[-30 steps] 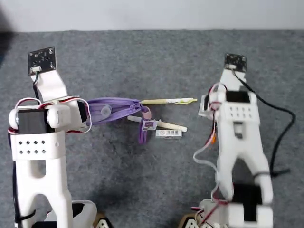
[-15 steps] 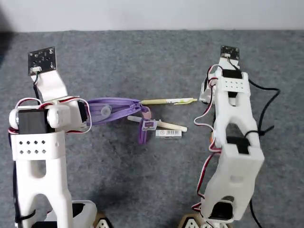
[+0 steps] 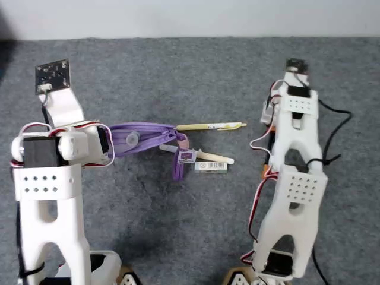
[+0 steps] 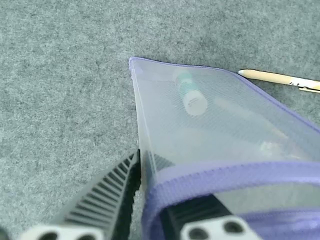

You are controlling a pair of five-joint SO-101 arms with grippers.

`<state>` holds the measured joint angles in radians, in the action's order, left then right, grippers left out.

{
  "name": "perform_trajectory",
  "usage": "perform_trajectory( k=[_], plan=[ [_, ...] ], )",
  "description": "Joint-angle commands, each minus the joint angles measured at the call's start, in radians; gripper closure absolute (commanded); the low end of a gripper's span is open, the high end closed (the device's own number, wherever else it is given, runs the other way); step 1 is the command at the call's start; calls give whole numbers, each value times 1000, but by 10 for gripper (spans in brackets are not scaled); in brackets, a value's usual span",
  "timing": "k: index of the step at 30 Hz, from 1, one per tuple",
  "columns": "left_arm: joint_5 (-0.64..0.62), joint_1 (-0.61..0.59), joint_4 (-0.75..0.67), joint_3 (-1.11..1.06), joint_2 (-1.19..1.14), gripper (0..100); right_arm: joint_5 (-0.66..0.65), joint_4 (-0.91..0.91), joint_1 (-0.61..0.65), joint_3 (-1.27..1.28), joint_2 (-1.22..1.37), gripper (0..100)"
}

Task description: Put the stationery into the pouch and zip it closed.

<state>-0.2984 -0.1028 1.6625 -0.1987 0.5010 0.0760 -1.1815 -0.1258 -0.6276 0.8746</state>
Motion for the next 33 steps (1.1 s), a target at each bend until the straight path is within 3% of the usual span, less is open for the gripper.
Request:
perform_trajectory(
  k=[1, 12, 17, 21, 33],
  plan=[
    [-9, -3, 3, 5, 6, 985, -14, -91, 28, -77, 4, 976],
    [-9, -3, -2, 5, 6, 985, -12, -608, 79, -479, 4, 991],
    [-9, -3, -3, 5, 6, 985, -12, -616, 96, -545, -61, 991],
    [-11, -3, -3, 5, 6, 985, -12, -616, 136, -445, -214, 991],
    [-11, -3, -3, 5, 6, 985, 12, -608, 343, 199, -944, 991]
  ],
)
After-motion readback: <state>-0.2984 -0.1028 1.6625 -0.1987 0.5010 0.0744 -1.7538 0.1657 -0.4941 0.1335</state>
